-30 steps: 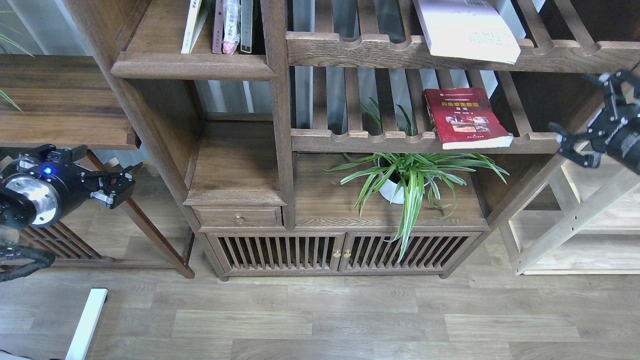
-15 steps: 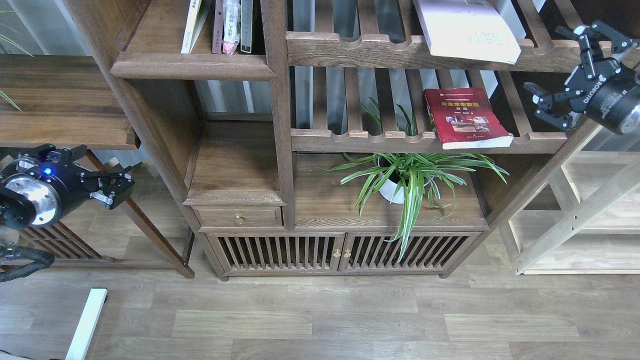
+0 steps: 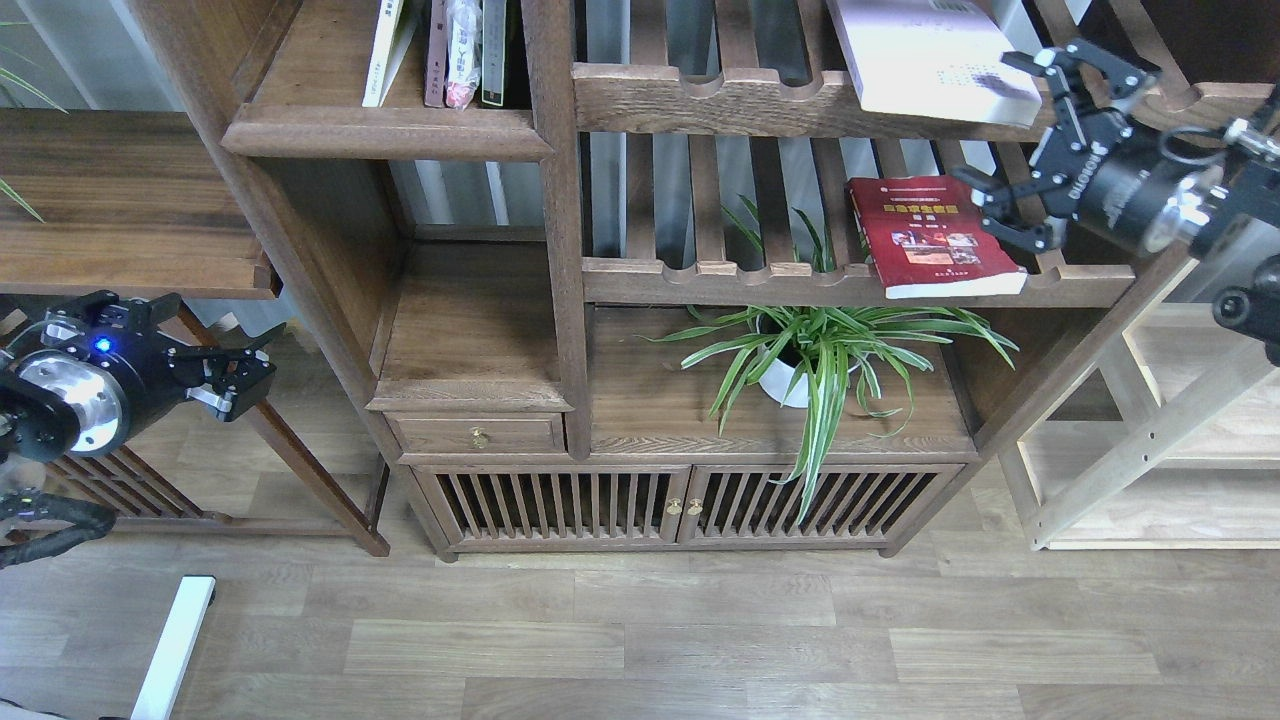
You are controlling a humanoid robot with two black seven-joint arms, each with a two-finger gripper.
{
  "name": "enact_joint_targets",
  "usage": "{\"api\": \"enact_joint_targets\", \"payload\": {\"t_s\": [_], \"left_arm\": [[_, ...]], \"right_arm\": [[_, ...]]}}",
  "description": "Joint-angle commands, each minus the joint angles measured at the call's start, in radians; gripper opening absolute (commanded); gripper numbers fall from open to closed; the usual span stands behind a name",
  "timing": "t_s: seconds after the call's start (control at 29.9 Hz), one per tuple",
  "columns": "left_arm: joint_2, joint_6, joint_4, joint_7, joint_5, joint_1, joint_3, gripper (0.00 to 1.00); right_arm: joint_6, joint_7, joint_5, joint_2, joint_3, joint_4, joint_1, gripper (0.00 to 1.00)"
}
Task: Organize books on shelf
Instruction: 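Raise the right gripper to the upper shelf beside the white book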
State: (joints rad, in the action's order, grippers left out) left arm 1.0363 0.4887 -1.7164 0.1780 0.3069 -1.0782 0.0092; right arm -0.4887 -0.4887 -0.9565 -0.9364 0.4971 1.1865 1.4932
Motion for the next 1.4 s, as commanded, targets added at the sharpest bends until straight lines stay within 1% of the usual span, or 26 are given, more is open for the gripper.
{"api": "enact_joint_targets", "payload": {"t_s": [0.0, 0.13, 0.33, 0.47, 0.57, 0.6, 0.7, 0.74, 0.77, 0.84, 0.87, 0.9, 0.94, 1.04, 1.2, 1.37], "left_arm": [[0.001, 0.0, 0.0, 0.0, 0.0, 0.0, -0.002, 0.86], [-0.001, 0.0, 0.001, 0.0, 0.0, 0.0, -0.005, 0.86], [0.002, 0.0, 0.001, 0.0, 0.0, 0.0, -0.006, 0.86], [0.005, 0.0, 0.001, 0.0, 0.0, 0.0, -0.006, 0.86], [0.005, 0.0, 0.001, 0.0, 0.0, 0.0, -0.006, 0.86], [0.005, 0.0, 0.001, 0.0, 0.0, 0.0, -0.006, 0.86], [0.005, 0.0, 0.001, 0.0, 0.001, 0.0, -0.006, 0.86], [0.005, 0.0, 0.001, 0.0, 0.0, 0.0, -0.006, 0.86], [0.005, 0.0, 0.001, 0.0, 0.0, 0.0, -0.006, 0.86], [0.005, 0.0, 0.001, 0.0, 0.001, 0.0, -0.006, 0.86], [0.005, 0.0, 0.001, 0.0, 0.001, 0.0, -0.006, 0.86], [0.005, 0.0, 0.001, 0.0, 0.001, 0.0, -0.008, 0.86], [0.007, 0.0, 0.001, 0.0, 0.001, 0.0, -0.008, 0.86], [0.007, 0.0, 0.001, 0.0, 0.001, 0.0, -0.008, 0.86], [0.007, 0.0, 0.001, 0.0, 0.003, 0.0, -0.008, 0.86], [0.007, 0.0, 0.001, 0.0, 0.008, 0.001, -0.008, 0.86]], "right_arm": [[0.0, 0.0, 0.016, 0.033, 0.035, -0.01, 0.039, 1.0], [0.0, 0.0, 0.024, 0.065, 0.051, -0.031, 0.048, 1.0], [0.0, 0.0, 0.019, 0.082, 0.058, -0.065, 0.05, 0.84], [0.0, 0.0, 0.007, 0.082, 0.061, -0.071, 0.058, 0.69], [0.0, 0.0, -0.005, 0.08, 0.081, -0.079, 0.073, 0.61], [0.0, 0.0, -0.008, 0.08, 0.093, -0.079, 0.078, 0.58], [0.0, 0.0, -0.007, 0.08, 0.103, -0.08, 0.088, 0.55], [0.0, 0.0, -0.007, 0.079, 0.103, -0.08, 0.09, 0.5], [0.0, 0.0, -0.004, 0.079, 0.103, -0.08, 0.09, 0.41], [0.0, 0.0, -0.007, 0.076, 0.103, -0.08, 0.09, 0.29], [0.0, 0.0, -0.005, 0.073, 0.103, -0.08, 0.09, 0.18], [0.0, 0.0, -0.005, 0.07, 0.103, -0.08, 0.09, 0.11], [0.0, 0.0, -0.007, 0.067, 0.103, -0.08, 0.091, 0.06], [0.0, 0.0, -0.008, 0.054, 0.103, -0.079, 0.093, 0.0], [0.0, 0.0, 0.002, 0.036, 0.09, -0.076, 0.093, 0.0], [0.0, 0.0, 0.019, -0.021, 0.072, -0.061, 0.093, 0.0]]}}
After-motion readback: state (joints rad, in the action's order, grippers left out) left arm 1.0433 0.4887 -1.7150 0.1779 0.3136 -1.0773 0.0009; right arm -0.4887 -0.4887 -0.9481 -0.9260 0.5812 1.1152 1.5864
